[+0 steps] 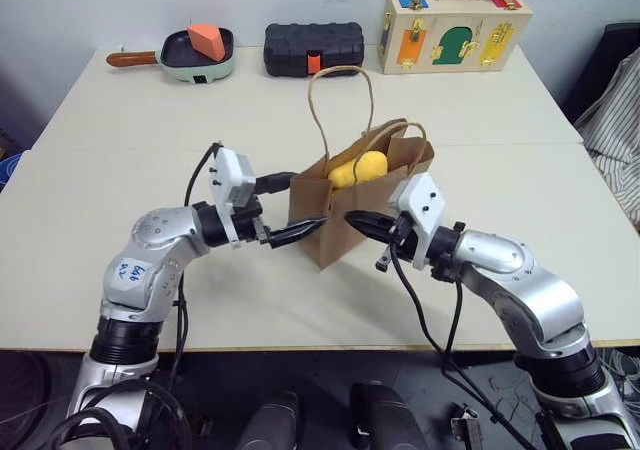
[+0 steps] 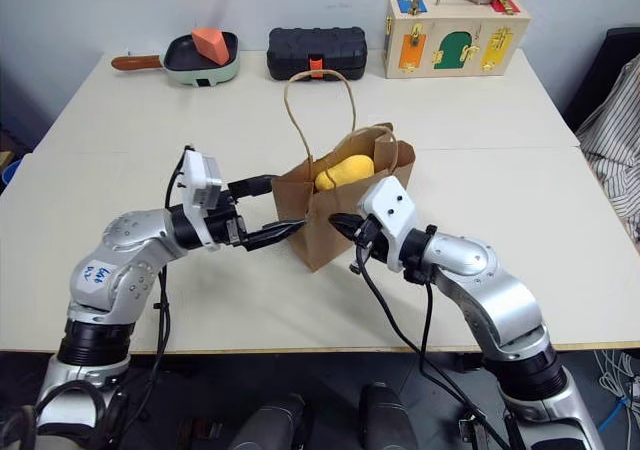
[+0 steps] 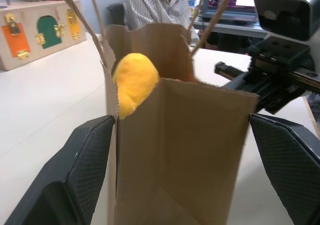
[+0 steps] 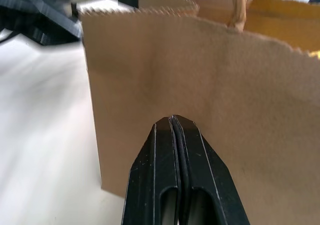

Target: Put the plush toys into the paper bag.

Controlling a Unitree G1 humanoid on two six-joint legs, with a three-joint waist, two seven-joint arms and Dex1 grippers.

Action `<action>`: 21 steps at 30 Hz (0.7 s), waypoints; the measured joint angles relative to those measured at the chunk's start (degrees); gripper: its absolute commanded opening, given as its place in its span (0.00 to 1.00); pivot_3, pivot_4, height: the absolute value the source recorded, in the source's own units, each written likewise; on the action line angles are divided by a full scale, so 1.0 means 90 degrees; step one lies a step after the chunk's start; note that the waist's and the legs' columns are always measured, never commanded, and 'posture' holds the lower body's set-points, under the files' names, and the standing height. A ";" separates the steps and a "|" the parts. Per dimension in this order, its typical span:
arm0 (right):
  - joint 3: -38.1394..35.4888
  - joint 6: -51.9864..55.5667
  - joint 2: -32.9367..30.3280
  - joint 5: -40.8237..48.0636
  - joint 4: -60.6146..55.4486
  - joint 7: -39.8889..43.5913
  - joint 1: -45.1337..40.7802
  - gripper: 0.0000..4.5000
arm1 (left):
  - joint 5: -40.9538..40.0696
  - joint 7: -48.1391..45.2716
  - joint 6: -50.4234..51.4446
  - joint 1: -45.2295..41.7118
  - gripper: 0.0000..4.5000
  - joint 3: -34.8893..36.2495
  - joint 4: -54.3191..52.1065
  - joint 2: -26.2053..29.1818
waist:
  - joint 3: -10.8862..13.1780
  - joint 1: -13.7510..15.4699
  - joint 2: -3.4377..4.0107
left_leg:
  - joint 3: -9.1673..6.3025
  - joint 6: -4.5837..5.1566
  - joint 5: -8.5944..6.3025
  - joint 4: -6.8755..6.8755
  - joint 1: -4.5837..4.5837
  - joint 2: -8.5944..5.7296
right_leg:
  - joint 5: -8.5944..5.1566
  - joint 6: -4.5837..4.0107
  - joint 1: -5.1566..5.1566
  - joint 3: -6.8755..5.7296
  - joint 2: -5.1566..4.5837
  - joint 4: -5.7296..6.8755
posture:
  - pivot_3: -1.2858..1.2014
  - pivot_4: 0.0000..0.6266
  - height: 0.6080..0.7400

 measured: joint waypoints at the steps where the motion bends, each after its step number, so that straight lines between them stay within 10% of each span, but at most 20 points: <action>1: 0.0017 -0.0011 0.0026 -0.0061 0.0079 0.0001 -0.0005 0.01 | 0.0027 -0.0002 -0.0023 0.0017 1.00 -0.0076 -0.0001 -0.0035 | 0.0000 0.0001 0.0000 | 0.0000 0.0000 0.0000 0.0000 0.0000 0.0000 | 0.0000 0.0000 0.0000 0.0001 0.0000 0.0000 | 0.52 0.24 1.00; 21: 0.0064 -0.0260 0.0183 -0.0317 0.0266 0.0308 0.0010 0.00 | 0.0846 0.0590 -0.0615 -0.0128 0.91 -0.0237 0.1220 -0.0795 | 0.0000 -0.0093 0.0000 | -0.0001 0.0000 0.0000 0.0000 -0.0001 0.0000 | 0.0000 0.0000 -0.0002 -0.0001 0.0001 0.0005 | 0.52 0.24 1.00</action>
